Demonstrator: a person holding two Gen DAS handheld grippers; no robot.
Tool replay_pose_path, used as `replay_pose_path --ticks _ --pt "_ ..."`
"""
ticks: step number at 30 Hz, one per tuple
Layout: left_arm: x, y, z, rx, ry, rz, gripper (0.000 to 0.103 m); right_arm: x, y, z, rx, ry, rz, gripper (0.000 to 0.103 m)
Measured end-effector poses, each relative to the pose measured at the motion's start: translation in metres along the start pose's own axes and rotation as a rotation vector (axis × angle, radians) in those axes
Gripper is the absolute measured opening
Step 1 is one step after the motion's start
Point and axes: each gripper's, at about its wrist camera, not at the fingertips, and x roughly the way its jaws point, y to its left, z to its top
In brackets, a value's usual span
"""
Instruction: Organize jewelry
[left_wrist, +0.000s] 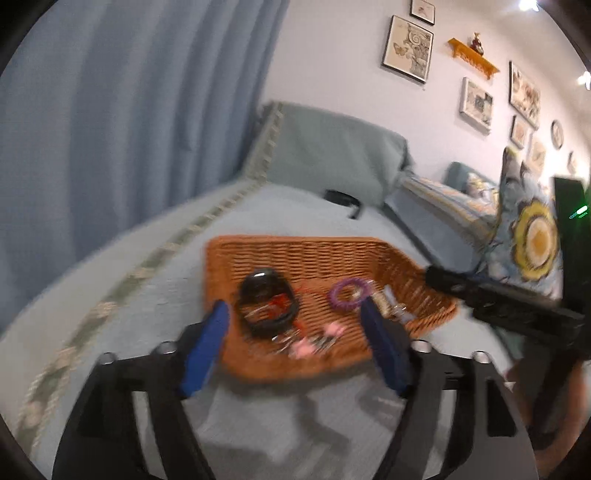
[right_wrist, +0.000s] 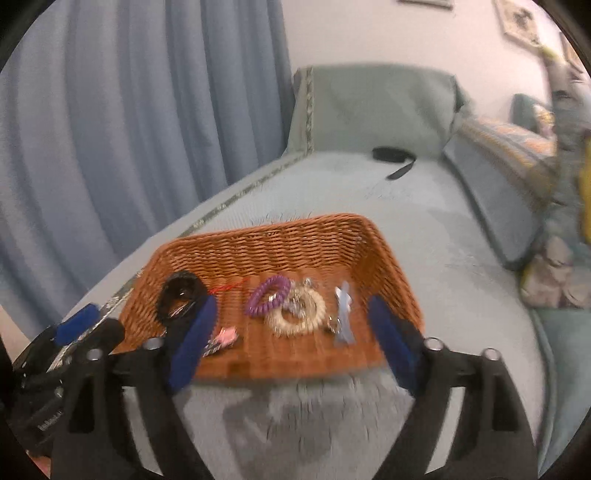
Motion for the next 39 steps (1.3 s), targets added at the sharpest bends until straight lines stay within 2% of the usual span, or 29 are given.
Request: replay_pose_path --ticks 4,9,11,13,15,18,27,39 --pt "-0.035 -0.011 -0.022 0.086 -0.036 0.124 0.078 -0.042 0.009 -0.031 -0.027 -0.089 -0.038 0.082" --pt "-0.058 -0.01 -0.044 0.063 -0.077 0.19 0.086 -0.069 0.022 -0.07 -0.088 -0.157 -0.078 0.082" --pt "-0.062 -0.009 -0.045 0.061 -0.095 0.219 0.087 -0.071 0.022 -0.081 -0.105 -0.171 -0.093 0.082" --pt "-0.065 -0.008 -0.045 0.049 -0.108 0.24 0.089 -0.066 0.017 -0.091 -0.089 -0.168 -0.071 0.082" --pt "-0.066 -0.008 -0.046 0.043 -0.117 0.246 0.09 -0.059 0.014 -0.093 -0.077 -0.136 -0.052 0.082" --pt "-0.066 -0.008 -0.046 0.046 -0.124 0.249 0.093 -0.061 0.011 -0.095 -0.057 -0.153 -0.026 0.082" --pt "-0.063 -0.001 -0.047 0.008 -0.108 0.268 0.094 -0.062 0.012 -0.096 -0.058 -0.161 -0.031 0.082" --pt "-0.062 -0.001 -0.049 0.011 -0.106 0.265 0.094 -0.06 0.012 -0.096 -0.053 -0.157 -0.032 0.083"
